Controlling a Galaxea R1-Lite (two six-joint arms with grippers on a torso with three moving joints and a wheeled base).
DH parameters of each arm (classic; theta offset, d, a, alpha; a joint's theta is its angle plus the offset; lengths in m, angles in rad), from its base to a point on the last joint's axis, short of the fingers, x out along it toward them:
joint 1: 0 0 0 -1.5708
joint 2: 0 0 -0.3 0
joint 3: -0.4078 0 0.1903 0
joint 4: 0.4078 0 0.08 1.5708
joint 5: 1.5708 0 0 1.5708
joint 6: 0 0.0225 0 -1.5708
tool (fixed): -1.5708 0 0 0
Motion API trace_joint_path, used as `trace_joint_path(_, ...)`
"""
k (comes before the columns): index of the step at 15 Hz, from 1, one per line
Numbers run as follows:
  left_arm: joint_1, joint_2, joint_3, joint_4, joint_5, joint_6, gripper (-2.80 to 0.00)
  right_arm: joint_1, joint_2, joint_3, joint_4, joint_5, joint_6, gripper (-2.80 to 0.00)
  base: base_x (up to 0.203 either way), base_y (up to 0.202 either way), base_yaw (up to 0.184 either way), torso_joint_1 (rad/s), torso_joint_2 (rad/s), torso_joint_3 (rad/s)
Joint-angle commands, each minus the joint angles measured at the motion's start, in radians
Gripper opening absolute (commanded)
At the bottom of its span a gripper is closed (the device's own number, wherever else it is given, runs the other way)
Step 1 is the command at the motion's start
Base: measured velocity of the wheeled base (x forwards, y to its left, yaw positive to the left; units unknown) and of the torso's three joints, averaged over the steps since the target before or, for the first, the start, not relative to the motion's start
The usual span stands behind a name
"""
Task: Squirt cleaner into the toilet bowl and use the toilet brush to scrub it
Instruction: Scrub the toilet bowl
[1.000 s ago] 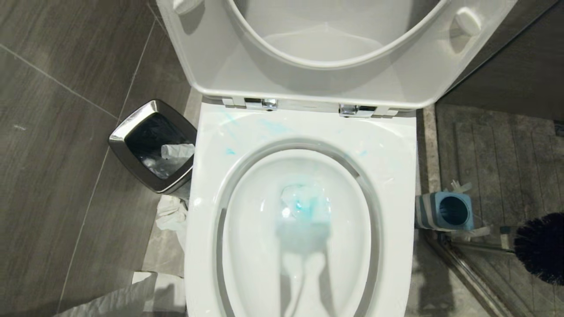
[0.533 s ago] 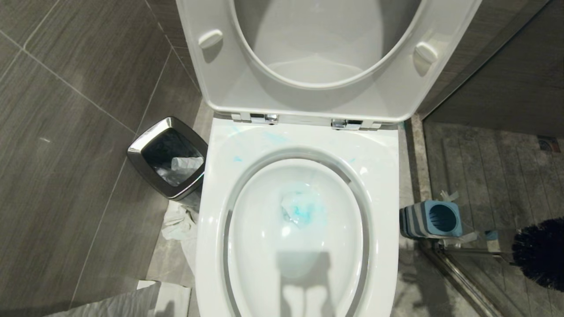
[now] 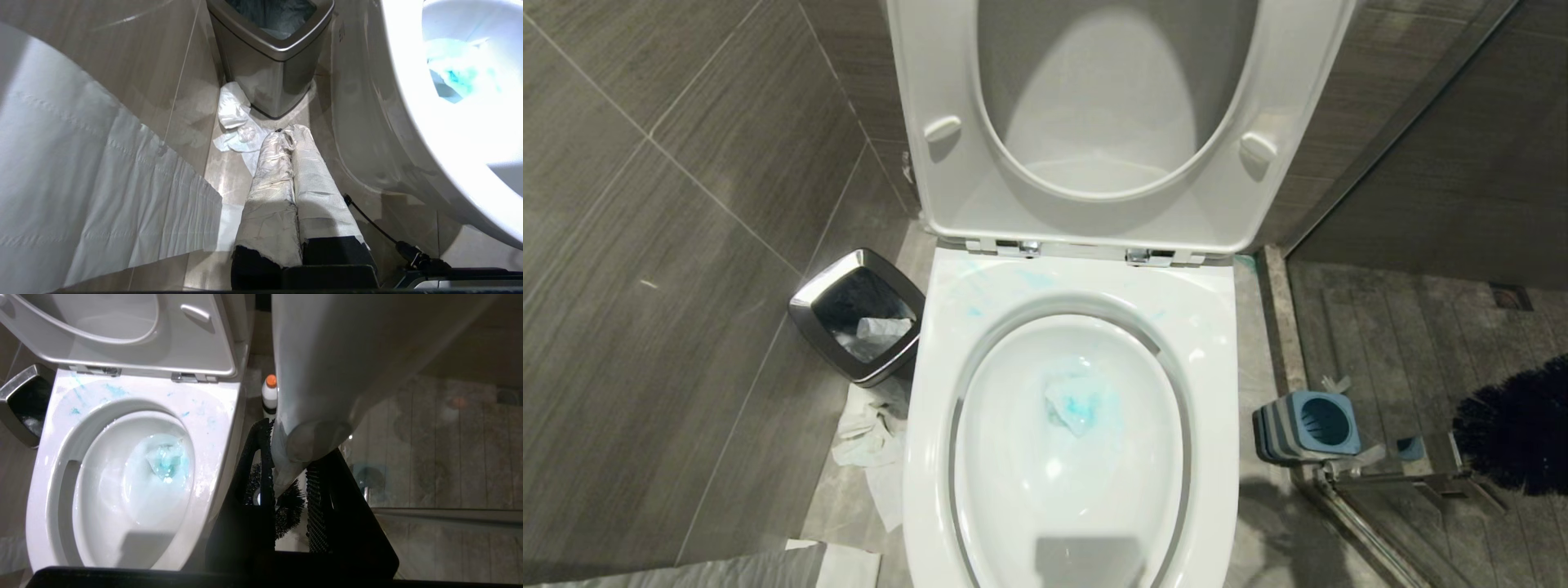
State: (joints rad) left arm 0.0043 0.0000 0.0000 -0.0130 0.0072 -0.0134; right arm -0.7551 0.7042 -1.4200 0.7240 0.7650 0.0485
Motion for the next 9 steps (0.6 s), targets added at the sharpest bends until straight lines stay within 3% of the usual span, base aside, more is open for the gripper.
trace_joint_path(1, 0.0, 0.0, 0.008, -0.001, 0.0, 0.0, -2.8, -0.131, 0.036, -0.015, 0.005, 0.13, -0.001, -2.8, 0.0, 0.0, 0.0, 0.008, 0.0, 0.201)
trace_joint_path(2, 0.0, 0.0, 0.008, -0.001, 0.0, 0.0, -2.8, -0.174, 0.045, -0.021, 0.005, 0.197, -0.003, -2.8, 0.0, 0.0, 0.0, 0.0, 0.0, 0.204)
trace_joint_path(3, 0.0, 0.0, 0.008, -0.001, 0.0, 0.0, -2.8, -0.181, 0.05, -0.022, 0.005, 0.209, -0.003, -2.8, 0.0, 0.0, 0.0, -0.001, 0.0, 0.203)
trace_joint_path(6, 0.0, 0.0, 0.008, -0.001, 0.0, 0.0, -2.8, -0.181, 0.058, -0.024, 0.003, 0.208, -0.003, -2.8, 0.0, 0.0, 0.0, 0.004, 0.0, 0.171)
trace_joint_path(9, 0.0, 0.0, 0.008, -0.001, 0.0, -0.002, -2.8, -0.181, 0.06, -0.013, 0.003, 0.209, -0.003, -2.8, 0.0, 0.0, 0.0, 0.003, 0.0, 0.032)
